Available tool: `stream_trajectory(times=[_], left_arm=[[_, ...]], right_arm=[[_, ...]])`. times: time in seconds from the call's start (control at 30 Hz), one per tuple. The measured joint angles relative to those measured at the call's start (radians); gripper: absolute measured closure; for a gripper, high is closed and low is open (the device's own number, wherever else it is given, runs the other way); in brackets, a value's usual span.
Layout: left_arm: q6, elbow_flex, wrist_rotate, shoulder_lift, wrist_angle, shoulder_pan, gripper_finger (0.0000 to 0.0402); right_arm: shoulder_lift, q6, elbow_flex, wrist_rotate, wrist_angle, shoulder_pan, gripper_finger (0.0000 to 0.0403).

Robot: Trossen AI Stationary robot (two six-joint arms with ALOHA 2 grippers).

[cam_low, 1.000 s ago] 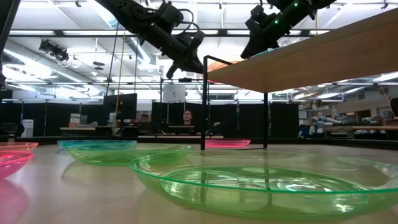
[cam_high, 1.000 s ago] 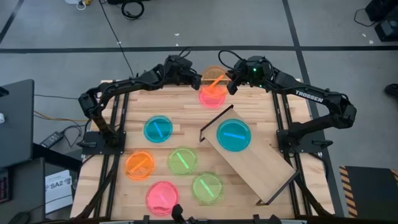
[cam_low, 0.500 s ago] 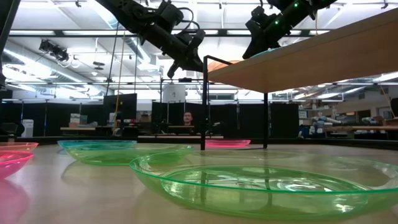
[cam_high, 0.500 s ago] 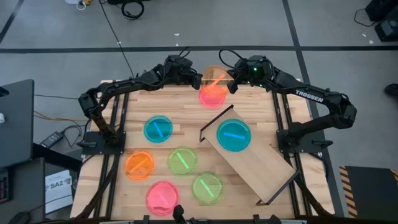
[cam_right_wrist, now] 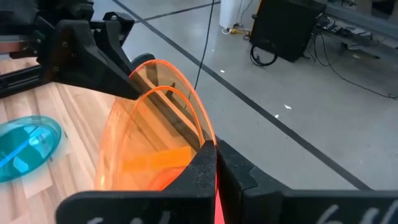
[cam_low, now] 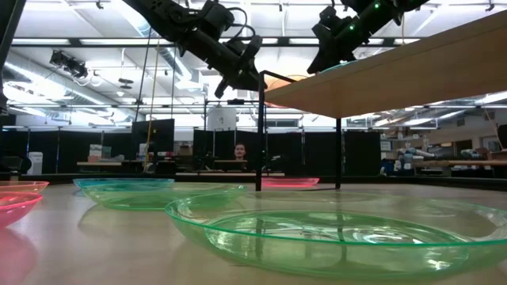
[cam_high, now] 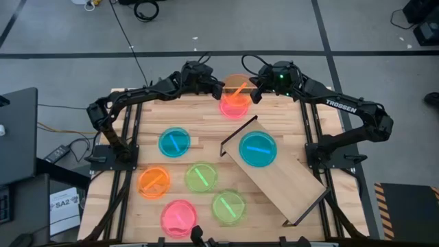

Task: Place and stack plates onto a shelf
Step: Put the top orange plate on the shelf

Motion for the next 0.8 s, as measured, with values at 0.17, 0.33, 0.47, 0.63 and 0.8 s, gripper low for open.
stream_trajectory(times=[0.17, 0.33, 0.47, 0.63, 0.8], left_arm=[[0.001, 0.0, 0.0, 0.0, -0.001, 0.0, 0.0312], [0.002, 0.0, -0.003, 0.0, -0.004, 0.0, 0.0296], [0.002, 0.0, -0.003, 0.0, -0.004, 0.0, 0.0294], [0.002, 0.0, -0.003, 0.0, -0.007, 0.0, 0.0294], [0.003, 0.0, -0.003, 0.0, -0.031, 0.0, 0.0294]], right_arm=[[0.0, -0.001, 0.0, 0.006, 0.003, -0.014, 0.0398], [-0.011, -0.004, 0.0, 0.088, 0.004, -0.047, 0.0399], [-0.03, -0.027, 0.0, 0.111, 0.003, -0.089, 0.0399], [-0.082, -0.03, 0.0, 0.111, 0.002, -0.142, 0.0399], [-0.176, -0.03, 0.001, 0.096, -0.023, -0.164, 0.0399]])
